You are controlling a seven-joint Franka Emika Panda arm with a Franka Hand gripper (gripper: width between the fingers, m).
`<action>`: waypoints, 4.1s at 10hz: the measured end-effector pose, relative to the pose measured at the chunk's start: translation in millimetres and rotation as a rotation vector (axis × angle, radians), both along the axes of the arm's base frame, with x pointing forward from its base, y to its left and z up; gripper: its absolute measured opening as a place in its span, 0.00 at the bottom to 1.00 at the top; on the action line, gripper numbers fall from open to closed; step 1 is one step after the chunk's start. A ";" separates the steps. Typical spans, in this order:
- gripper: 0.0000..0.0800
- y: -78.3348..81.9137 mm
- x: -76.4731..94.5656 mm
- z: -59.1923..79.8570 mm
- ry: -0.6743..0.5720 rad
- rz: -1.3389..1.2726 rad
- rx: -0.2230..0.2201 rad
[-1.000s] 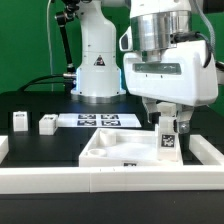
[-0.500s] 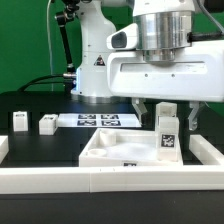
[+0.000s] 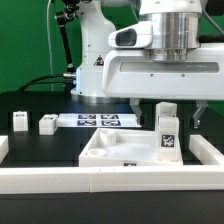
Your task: Assemble square table
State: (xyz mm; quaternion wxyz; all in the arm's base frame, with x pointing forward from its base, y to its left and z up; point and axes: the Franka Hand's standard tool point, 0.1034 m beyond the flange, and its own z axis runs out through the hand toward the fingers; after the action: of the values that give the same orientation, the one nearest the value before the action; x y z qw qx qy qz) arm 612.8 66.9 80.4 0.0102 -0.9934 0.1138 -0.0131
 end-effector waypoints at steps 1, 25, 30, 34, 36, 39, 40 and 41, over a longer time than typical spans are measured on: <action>0.81 -0.6 0.1 0.6 0.005 0.067 -0.009; 0.37 16.1 5.8 1.7 0.013 -1.278 0.131; 0.37 24.3 7.0 1.1 -0.004 -1.757 0.259; 0.48 25.0 6.9 0.0 -0.007 -1.794 0.275; 0.78 27.4 8.4 0.6 0.031 -1.665 0.242; 0.81 27.0 9.8 0.5 -0.002 -1.433 0.230; 0.81 27.0 9.8 0.5 -0.007 -1.393 0.227; 0.81 26.9 9.7 0.5 -0.016 -1.301 0.220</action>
Offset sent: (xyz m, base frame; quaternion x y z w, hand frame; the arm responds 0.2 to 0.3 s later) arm 0.0030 -0.0019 0.0034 0.0376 0.0058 -0.0374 0.9986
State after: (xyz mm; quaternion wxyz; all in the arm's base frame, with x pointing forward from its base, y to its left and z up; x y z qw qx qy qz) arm 622.5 93.9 80.8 0.1025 -0.7151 0.6913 -0.0123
